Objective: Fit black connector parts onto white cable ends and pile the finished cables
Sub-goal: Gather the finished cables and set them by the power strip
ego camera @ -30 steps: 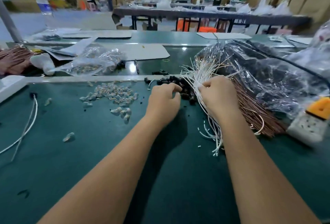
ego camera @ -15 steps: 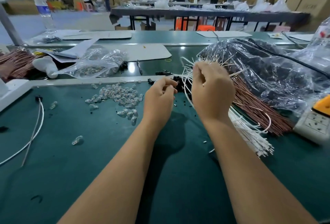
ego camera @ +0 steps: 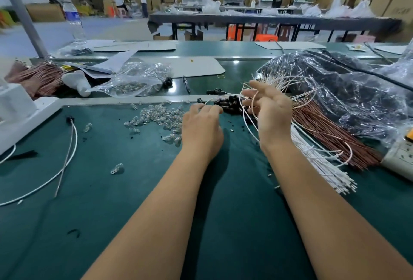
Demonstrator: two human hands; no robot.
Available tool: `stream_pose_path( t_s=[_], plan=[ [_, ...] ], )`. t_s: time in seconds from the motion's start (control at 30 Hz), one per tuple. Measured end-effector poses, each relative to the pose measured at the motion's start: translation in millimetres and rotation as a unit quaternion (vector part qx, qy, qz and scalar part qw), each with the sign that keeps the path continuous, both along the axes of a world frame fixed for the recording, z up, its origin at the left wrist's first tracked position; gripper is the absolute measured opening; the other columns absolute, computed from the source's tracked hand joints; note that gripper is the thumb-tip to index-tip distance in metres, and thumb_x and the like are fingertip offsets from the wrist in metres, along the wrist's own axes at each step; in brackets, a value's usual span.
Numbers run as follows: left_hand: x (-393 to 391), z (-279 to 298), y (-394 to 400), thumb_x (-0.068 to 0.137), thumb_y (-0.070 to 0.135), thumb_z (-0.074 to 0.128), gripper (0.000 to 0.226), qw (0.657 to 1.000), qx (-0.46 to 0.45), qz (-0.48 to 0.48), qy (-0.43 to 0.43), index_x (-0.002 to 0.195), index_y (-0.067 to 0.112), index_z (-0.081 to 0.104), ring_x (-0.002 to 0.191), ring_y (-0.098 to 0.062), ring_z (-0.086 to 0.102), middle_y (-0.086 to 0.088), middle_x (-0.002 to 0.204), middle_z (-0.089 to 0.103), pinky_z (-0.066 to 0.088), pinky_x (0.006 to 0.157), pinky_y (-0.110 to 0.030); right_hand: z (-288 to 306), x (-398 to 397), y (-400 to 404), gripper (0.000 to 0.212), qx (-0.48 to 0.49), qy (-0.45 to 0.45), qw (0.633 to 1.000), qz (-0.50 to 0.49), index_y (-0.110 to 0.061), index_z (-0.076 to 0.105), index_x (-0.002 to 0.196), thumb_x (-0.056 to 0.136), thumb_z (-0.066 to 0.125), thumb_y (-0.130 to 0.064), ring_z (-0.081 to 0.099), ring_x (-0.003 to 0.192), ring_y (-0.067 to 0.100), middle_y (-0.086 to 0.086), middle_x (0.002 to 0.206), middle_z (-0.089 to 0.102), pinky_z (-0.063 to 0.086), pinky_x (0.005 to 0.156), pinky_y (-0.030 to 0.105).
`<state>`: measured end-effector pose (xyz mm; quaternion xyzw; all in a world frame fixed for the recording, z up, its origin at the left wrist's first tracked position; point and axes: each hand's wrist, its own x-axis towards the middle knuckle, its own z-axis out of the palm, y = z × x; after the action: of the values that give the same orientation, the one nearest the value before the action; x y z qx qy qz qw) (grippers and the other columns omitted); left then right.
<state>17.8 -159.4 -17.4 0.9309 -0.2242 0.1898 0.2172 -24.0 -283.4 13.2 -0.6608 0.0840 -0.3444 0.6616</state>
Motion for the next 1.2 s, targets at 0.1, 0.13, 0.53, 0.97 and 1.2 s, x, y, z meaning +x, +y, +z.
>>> stream_pose_path(
  t_s=[0.1, 0.13, 0.53, 0.97, 1.2],
  plan=[
    [0.0, -3.6, -8.2, 0.090, 0.011, 0.041, 0.041, 0.998, 0.067, -0.016, 0.007, 0.130, 0.016, 0.048, 0.128, -0.027, 0.037, -0.004, 0.133, 0.054, 0.034, 0.101, -0.040, -11.3, 6.3, -0.2, 0.060, -0.204, 0.058, 0.977, -0.010, -0.019, 0.064, 0.123, 0.082, 0.036, 0.015, 0.065, 0.087, 0.013, -0.007, 0.102, 0.068, 0.052, 0.078, 0.025],
    [0.9, -4.4, -9.4, 0.092, 0.013, 0.040, 0.038, 0.997, 0.078, -0.014, 0.006, 0.129, 0.015, 0.048, 0.128, -0.027, 0.037, -0.005, 0.133, 0.054, 0.034, 0.100, -0.040, -14.2, 7.5, 0.8, 0.060, -0.254, 0.069, 0.965, -0.014, -0.021, 0.064, 0.123, 0.083, 0.039, 0.015, 0.065, 0.089, 0.014, -0.010, 0.101, 0.067, 0.051, 0.081, 0.025],
    [34.8, -0.2, -29.3, 0.097, 0.022, 0.039, 0.056, 0.974, 0.179, -0.132, 0.048, 0.151, 0.016, 0.025, 0.144, -0.023, 0.019, -0.006, 0.157, 0.024, 0.012, 0.119, -0.036, -21.0, 4.7, 10.7, 0.031, -0.313, 0.107, 0.943, -0.045, -0.029, 0.067, 0.072, 0.074, 0.049, -0.003, 0.057, 0.073, 0.011, -0.013, 0.070, 0.064, 0.042, 0.065, 0.019],
    [41.2, 3.0, -13.3, 0.097, 0.027, 0.049, 0.023, 0.993, 0.003, 0.072, -0.092, 0.100, 0.006, 0.059, 0.098, -0.032, 0.051, -0.014, 0.103, 0.058, 0.038, 0.077, -0.037, -25.1, 0.8, 18.9, 0.039, -0.308, 0.041, 0.951, -0.011, -0.018, 0.039, 0.115, 0.082, 0.046, 0.003, 0.056, 0.064, 0.017, 0.000, 0.076, 0.066, 0.043, 0.062, 0.034],
    [10.1, 33.1, 39.3, 0.097, 0.021, 0.052, 0.008, 0.738, -0.595, -0.165, 0.272, 0.096, 0.014, 0.055, 0.100, -0.024, 0.064, -0.008, 0.108, 0.061, 0.056, 0.084, -0.036, -21.7, -5.1, 24.9, 0.035, -0.461, 0.122, 0.878, 0.048, -0.021, 0.066, 0.115, 0.088, 0.048, -0.010, 0.052, 0.068, 0.015, -0.002, 0.082, 0.066, 0.038, 0.062, 0.029]
  ],
)
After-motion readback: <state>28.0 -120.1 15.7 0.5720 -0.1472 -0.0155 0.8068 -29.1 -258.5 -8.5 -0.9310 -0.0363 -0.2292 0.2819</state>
